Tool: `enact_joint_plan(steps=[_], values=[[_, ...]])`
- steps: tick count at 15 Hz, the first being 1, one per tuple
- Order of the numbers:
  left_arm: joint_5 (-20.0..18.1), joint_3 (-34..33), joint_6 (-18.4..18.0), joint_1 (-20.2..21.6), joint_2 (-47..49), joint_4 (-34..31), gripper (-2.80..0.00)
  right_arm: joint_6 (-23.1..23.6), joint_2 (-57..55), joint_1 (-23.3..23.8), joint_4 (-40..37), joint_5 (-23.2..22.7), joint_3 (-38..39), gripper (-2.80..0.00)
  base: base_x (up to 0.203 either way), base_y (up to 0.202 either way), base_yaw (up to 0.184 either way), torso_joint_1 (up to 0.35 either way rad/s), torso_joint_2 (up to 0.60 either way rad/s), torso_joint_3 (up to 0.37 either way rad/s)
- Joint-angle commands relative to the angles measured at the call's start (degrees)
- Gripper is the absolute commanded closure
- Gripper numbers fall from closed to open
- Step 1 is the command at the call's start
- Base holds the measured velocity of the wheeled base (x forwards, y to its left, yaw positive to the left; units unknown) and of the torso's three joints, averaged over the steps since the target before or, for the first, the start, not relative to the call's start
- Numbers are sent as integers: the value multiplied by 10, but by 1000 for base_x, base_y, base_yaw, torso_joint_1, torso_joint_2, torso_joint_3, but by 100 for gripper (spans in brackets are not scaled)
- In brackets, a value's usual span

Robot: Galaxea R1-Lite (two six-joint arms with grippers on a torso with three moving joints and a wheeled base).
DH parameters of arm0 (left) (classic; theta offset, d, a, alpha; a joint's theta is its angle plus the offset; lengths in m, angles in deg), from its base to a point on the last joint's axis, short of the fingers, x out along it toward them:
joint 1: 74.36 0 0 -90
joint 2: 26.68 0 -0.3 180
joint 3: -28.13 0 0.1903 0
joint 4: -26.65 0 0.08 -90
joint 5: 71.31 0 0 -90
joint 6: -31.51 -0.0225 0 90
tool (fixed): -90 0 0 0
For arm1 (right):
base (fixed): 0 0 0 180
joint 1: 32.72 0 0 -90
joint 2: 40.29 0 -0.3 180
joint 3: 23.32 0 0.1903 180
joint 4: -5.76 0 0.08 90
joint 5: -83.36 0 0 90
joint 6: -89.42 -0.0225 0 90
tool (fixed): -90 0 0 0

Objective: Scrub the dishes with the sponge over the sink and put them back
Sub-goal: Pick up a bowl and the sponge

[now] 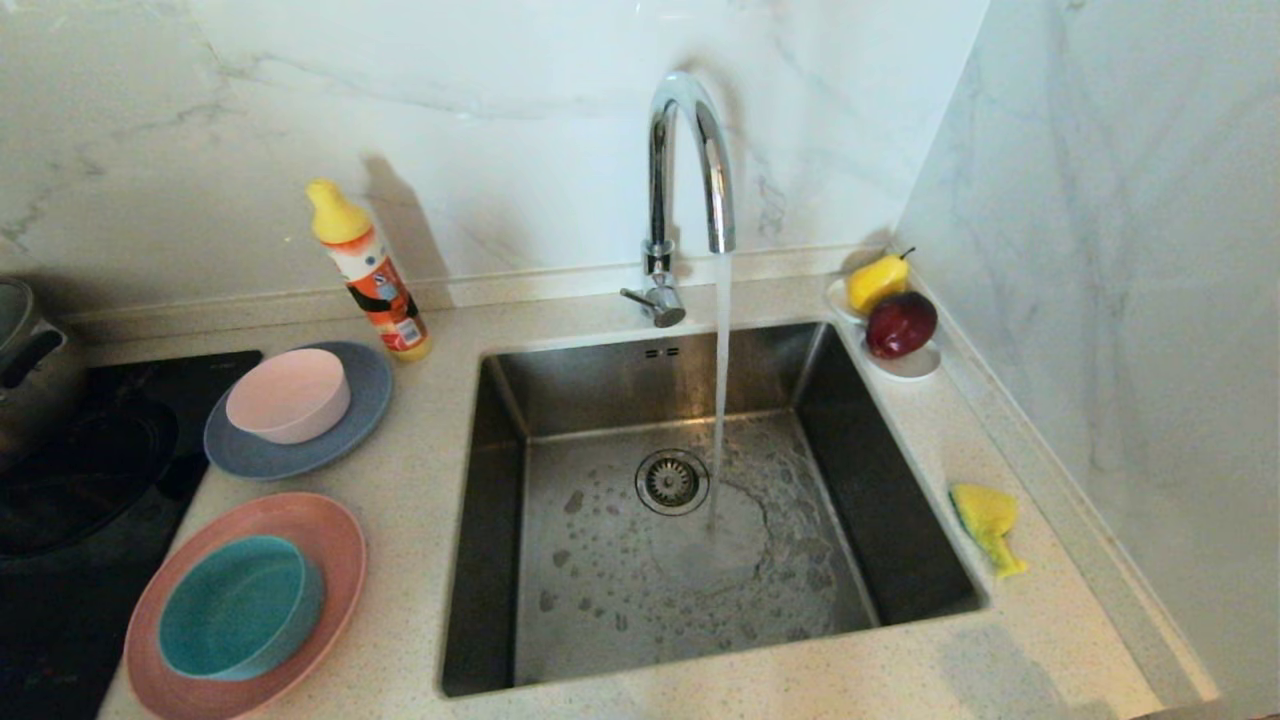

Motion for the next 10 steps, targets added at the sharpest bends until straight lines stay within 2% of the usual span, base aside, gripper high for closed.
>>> enact_joint_plan(steps=[1,6,10], values=[[0,-7,0,0,2,0,0,1,-47,0,-40,-26,-99,0,0,0,0,0,0,0],[0,-7,0,0,2,0,0,19,-209,7,-106,-93,-246,0,0,0,0,0,0,0],[0,-7,0,0,2,0,0,41,-363,5,-121,-117,-317,0,0,0,0,0,0,0]])
